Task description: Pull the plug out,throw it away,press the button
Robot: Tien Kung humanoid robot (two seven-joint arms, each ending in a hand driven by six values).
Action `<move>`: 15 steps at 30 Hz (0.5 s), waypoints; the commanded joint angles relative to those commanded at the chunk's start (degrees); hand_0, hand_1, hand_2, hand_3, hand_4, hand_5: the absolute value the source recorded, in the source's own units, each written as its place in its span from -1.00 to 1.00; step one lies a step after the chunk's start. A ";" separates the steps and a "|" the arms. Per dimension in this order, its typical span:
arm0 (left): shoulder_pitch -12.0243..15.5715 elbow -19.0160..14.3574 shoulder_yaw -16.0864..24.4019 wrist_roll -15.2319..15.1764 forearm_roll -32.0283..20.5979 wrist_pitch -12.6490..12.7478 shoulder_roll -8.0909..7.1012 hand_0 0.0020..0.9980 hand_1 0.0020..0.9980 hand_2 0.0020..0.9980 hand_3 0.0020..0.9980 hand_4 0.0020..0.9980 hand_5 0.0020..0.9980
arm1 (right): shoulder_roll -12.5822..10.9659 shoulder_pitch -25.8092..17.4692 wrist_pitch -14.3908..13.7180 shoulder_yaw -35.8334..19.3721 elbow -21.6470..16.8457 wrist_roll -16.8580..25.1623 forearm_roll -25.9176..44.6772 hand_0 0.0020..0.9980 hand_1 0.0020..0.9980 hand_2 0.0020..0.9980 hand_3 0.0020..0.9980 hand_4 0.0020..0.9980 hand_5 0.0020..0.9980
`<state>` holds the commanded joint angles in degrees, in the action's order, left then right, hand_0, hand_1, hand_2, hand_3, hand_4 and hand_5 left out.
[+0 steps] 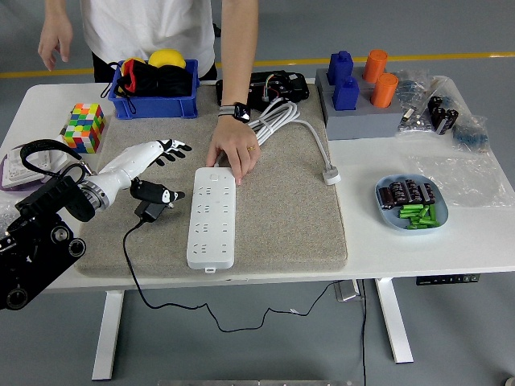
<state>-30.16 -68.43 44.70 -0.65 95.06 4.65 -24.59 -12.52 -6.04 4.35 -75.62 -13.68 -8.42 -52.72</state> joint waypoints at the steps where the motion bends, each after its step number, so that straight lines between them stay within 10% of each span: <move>1: -0.55 0.37 -0.75 -0.10 -0.39 -0.10 0.28 -0.22 0.12 0.13 0.55 0.56 -1.00 | 0.01 0.00 0.01 0.04 -0.02 0.00 0.02 0.51 0.37 0.34 0.34 0.54 0.34; 2: -0.93 0.75 -1.25 -0.19 -0.61 -0.22 0.49 -0.22 0.12 0.13 0.55 0.56 -1.00 | 0.01 -0.01 0.01 0.05 -0.04 0.00 0.03 0.51 0.37 0.34 0.34 0.54 0.34; 3: -1.11 0.94 -1.50 -0.23 -0.71 -0.29 0.60 -0.35 -0.49 -0.52 0.29 0.05 -1.00 | 0.02 -0.01 0.01 0.06 -0.05 0.01 0.04 0.51 0.37 0.34 0.34 0.53 0.34; 8: -4.48 3.95 -5.91 -0.82 -1.06 -0.01 2.05 -0.35 -0.49 -0.52 0.29 0.05 -1.00 | 0.04 0.04 0.00 0.12 -0.06 0.01 0.11 0.51 0.37 0.34 0.34 0.53 0.34; 9: -4.92 4.30 -6.43 -0.75 -1.03 -0.06 2.23 -0.35 -0.80 -0.83 0.19 -0.49 -1.00 | 0.03 0.03 0.01 0.15 -0.05 0.00 0.12 0.51 0.37 0.34 0.34 0.53 0.34; 15: -8.16 7.26 -9.94 0.62 -1.79 -1.32 3.82 -0.44 -0.86 -0.87 0.23 -0.71 -1.00 | -0.09 0.05 0.02 0.40 0.00 -0.02 0.20 0.51 0.37 0.34 0.34 0.53 0.34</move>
<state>-38.32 -61.17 34.76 -0.02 93.27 3.33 -20.77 -12.62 -5.99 4.37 -75.22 -13.68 -8.44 -52.52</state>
